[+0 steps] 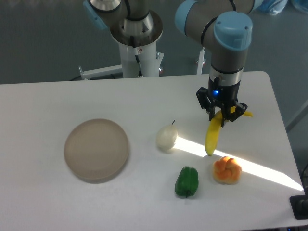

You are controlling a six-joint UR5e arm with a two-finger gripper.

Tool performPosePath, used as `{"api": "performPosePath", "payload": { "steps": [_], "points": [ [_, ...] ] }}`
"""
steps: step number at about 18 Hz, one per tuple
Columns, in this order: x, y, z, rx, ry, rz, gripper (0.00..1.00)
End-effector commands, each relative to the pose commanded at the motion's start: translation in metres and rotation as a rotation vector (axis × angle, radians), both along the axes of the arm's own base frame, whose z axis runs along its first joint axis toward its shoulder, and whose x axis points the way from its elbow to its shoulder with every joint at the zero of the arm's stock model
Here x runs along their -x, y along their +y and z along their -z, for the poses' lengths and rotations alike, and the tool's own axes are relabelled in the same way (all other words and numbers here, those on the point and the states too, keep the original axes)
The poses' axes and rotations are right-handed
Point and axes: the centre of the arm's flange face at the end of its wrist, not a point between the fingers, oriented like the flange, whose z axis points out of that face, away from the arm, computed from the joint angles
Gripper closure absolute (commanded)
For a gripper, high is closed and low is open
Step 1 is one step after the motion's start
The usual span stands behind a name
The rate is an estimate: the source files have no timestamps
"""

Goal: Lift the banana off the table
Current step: 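Lift the gripped banana up off the table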

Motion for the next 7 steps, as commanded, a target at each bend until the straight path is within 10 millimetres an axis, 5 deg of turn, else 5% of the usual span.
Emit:
{"api": "performPosePath", "payload": {
  "steps": [7],
  "points": [
    [0.0019, -0.001, -0.0003, -0.002, 0.009, 0.01, 0.86]
  ]
}}
